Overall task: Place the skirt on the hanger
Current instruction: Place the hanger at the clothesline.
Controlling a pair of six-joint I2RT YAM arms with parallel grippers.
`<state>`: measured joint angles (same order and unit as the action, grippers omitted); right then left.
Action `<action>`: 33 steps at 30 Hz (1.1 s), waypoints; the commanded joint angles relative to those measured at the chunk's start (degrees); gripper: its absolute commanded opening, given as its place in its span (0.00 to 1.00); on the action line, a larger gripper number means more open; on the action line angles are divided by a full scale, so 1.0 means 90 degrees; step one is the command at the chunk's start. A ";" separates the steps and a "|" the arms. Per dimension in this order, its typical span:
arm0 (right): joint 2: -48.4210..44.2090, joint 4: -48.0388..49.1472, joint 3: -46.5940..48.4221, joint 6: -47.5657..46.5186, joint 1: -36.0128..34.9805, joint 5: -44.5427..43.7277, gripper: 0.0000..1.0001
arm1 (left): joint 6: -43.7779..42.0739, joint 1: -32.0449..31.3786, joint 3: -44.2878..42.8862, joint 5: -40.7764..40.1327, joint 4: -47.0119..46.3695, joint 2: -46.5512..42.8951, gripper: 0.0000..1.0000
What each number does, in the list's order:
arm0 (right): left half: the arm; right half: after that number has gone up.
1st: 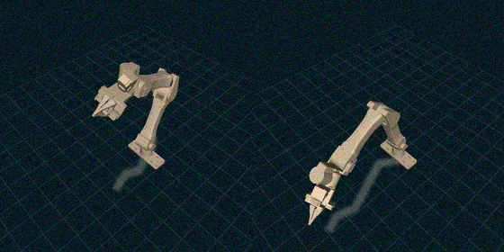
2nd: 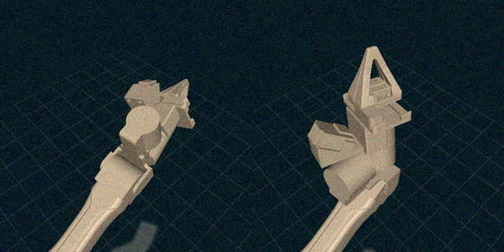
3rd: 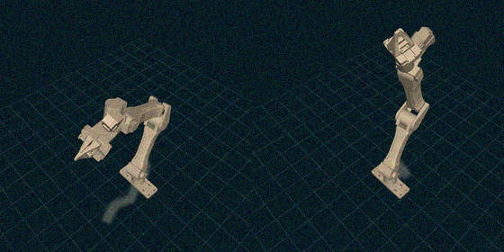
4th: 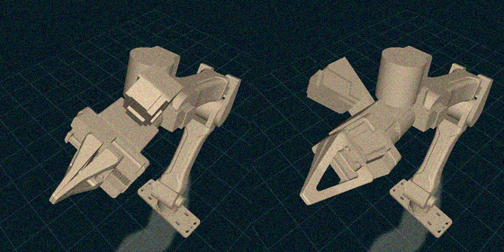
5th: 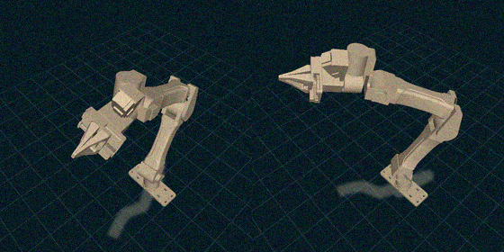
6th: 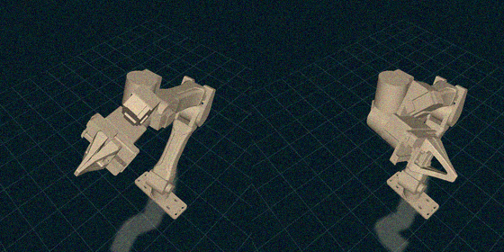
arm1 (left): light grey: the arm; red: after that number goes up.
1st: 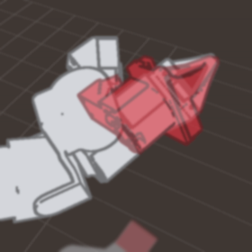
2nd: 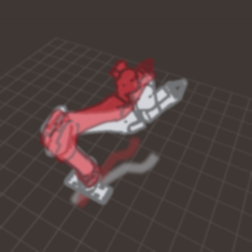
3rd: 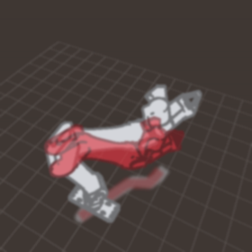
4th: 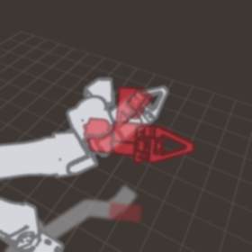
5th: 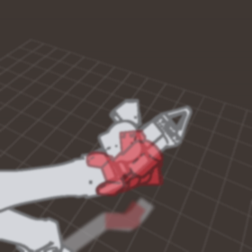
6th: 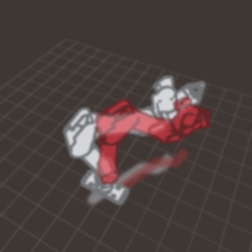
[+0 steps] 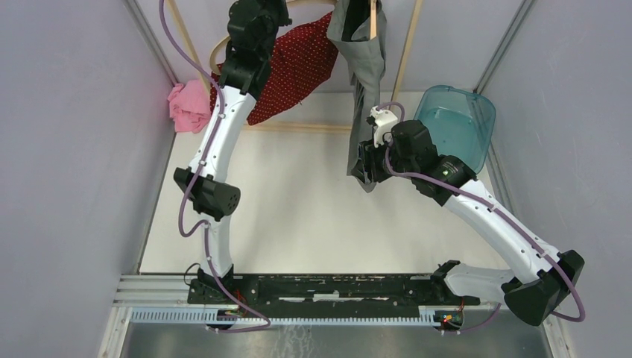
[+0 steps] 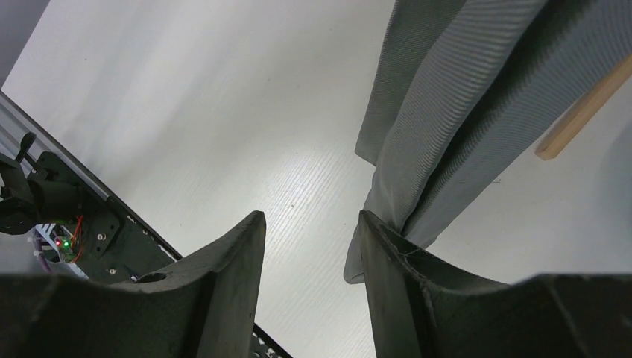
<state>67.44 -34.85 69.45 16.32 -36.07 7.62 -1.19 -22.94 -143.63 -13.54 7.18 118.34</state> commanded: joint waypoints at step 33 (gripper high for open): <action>-0.0291 0.0537 -0.0252 0.0600 0.0014 0.1373 0.85 | 0.1032 0.0117 0.5583 0.0661 -0.0341 -0.4223 0.76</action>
<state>67.33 -33.19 68.23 19.57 -36.10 17.82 5.13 -22.20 -96.99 -9.82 2.00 84.88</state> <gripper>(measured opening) 0.845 0.743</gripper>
